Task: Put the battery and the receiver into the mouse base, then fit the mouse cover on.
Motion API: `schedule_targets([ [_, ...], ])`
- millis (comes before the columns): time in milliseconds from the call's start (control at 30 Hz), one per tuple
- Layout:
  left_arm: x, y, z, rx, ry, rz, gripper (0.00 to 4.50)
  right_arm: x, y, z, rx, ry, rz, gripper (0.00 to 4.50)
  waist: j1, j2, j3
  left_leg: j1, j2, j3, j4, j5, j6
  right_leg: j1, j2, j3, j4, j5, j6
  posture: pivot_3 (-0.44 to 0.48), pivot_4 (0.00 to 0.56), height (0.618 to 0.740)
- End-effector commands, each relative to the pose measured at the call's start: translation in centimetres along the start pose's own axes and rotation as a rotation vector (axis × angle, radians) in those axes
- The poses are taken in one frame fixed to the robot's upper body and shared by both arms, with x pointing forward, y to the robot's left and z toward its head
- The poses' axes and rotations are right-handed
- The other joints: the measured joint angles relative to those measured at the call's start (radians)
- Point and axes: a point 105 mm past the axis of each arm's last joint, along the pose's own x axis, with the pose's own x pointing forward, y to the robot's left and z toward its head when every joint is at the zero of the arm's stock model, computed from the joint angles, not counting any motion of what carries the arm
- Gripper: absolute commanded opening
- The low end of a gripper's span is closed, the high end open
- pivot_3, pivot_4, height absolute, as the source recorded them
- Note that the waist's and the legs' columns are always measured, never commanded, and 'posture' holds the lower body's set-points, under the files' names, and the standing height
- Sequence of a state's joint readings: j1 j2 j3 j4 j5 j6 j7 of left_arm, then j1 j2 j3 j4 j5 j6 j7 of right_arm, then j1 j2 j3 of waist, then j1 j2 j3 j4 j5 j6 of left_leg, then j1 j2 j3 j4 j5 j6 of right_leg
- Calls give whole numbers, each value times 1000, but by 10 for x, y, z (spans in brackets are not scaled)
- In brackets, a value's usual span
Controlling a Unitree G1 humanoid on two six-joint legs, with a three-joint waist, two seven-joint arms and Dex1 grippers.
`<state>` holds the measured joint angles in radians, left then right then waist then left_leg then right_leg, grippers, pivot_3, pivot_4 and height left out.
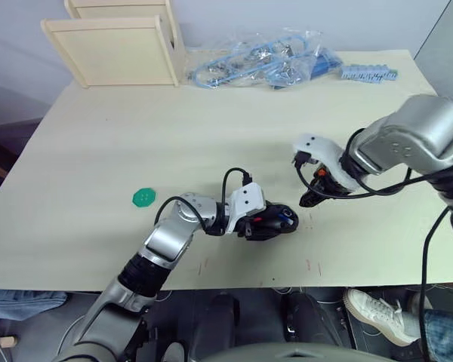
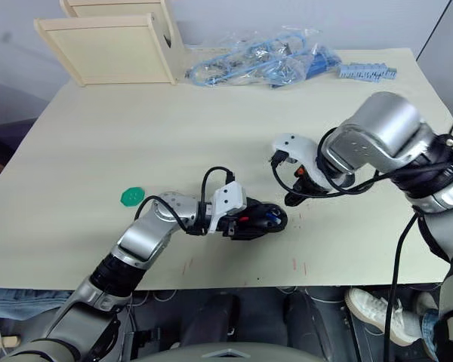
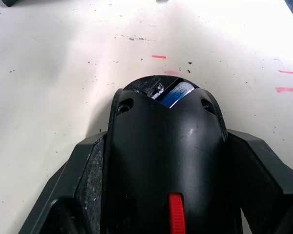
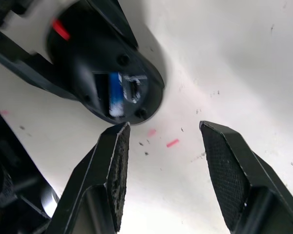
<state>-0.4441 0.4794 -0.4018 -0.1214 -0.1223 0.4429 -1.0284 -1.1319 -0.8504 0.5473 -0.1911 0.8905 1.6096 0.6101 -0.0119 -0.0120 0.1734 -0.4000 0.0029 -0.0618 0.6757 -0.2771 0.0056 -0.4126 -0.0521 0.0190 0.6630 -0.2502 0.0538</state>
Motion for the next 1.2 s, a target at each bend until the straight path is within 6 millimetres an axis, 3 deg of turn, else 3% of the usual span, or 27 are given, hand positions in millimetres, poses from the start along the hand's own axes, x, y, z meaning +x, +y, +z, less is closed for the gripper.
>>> schedule_targets([
  [33,-2,-2,1,2,-11,-7,3007,-16,-6,0,-101,-137,-116,2372,1,0,0,0,0,0,0,0,0,0,0,0,0,0,0,0,150,740],
  [267,-3,-2,0,-3,-10,-6,3007,-28,-5,-11,-126,-442,-211,2372,-2,0,0,1,0,1,-1,0,0,1,0,0,1,0,0,0,150,740],
  [467,-3,-2,-1,-3,-8,-10,3007,-16,15,-29,-147,-553,-172,2372,-2,0,0,2,0,1,0,0,0,1,0,1,1,0,0,0,150,740],
  [500,-3,-2,-1,-3,-7,-11,3007,-16,20,-26,-103,-642,-128,2372,-3,0,0,2,0,2,0,0,0,1,0,2,1,0,0,0,150,740],
  [600,-3,-2,-2,-4,-5,-10,3007,-10,19,-28,-22,-763,-99,2372,-1,-2,-1,3,1,1,0,0,0,2,2,1,1,0,0,0,150,740],
  [733,-4,-1,-3,-4,-2,-8,3007,5,21,-28,-51,-803,-101,2372,-3,-1,-1,3,1,2,0,0,0,2,1,2,1,0,0,0,150,740],
  [833,-4,-1,-3,-5,-1,-7,3007,18,26,-30,-48,-826,-66,1556,-2,-1,-1,4,1,2,0,0,0,2,2,2,1,0,0,0,150,740],
  [933,-5,0,-4,-5,2,-5,3007,28,27,-32,-65,-836,-58,58,-2,-1,-1,4,1,2,0,0,0,2,2,2,1,0,0,0,150,740],
  [1200,-6,1,-5,-8,4,-4,3007,46,29,-27,-132,-844,-31,58,-3,-1,-1,4,1,2,0,0,0,2,2,2,1,0,0,0,150,740],
])
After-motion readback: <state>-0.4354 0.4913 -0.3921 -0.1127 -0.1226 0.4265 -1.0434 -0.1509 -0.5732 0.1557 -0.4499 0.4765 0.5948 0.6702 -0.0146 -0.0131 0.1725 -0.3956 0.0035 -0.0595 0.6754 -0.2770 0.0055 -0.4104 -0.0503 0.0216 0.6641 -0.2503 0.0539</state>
